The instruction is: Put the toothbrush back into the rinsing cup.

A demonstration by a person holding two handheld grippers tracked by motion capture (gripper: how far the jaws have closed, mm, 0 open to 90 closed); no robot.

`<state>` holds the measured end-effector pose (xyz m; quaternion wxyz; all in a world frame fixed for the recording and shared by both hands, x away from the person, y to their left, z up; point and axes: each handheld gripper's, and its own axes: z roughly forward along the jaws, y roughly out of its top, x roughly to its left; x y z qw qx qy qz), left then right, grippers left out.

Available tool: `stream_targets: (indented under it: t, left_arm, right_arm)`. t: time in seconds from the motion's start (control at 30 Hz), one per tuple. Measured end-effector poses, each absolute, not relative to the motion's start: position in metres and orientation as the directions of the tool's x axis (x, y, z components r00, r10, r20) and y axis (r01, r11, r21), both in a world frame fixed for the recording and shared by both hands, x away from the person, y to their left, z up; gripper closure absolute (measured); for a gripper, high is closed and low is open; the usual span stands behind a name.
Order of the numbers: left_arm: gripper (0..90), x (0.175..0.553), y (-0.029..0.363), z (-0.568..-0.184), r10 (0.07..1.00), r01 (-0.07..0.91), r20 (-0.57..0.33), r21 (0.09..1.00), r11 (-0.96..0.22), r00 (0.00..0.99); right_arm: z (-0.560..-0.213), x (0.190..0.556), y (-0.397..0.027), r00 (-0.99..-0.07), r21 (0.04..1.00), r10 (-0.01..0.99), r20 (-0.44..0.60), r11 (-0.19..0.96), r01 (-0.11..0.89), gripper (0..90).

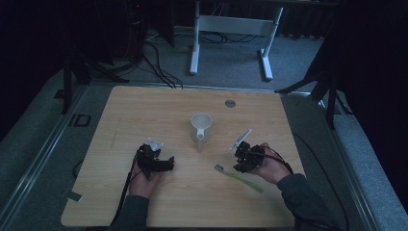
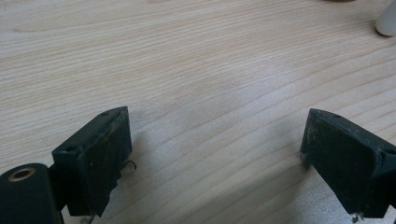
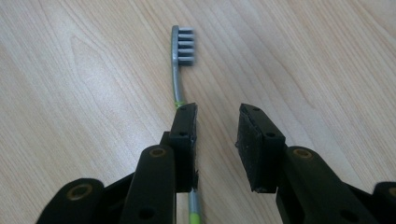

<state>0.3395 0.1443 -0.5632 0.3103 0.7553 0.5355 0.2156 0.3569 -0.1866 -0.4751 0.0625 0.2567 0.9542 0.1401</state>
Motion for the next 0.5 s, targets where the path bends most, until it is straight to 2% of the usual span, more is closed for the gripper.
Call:
stream_targets:
  t: [0.5]
  left_arm:
    - [9.2,0.3394,0.1442,-0.5632,0.943,0.675,-0.007,0.700,-0.233,0.333]
  right_arm:
    - [-0.4789,0.3579,-0.1786,-0.879,0.251,0.476,-0.037,0.856,0.453,67.9]
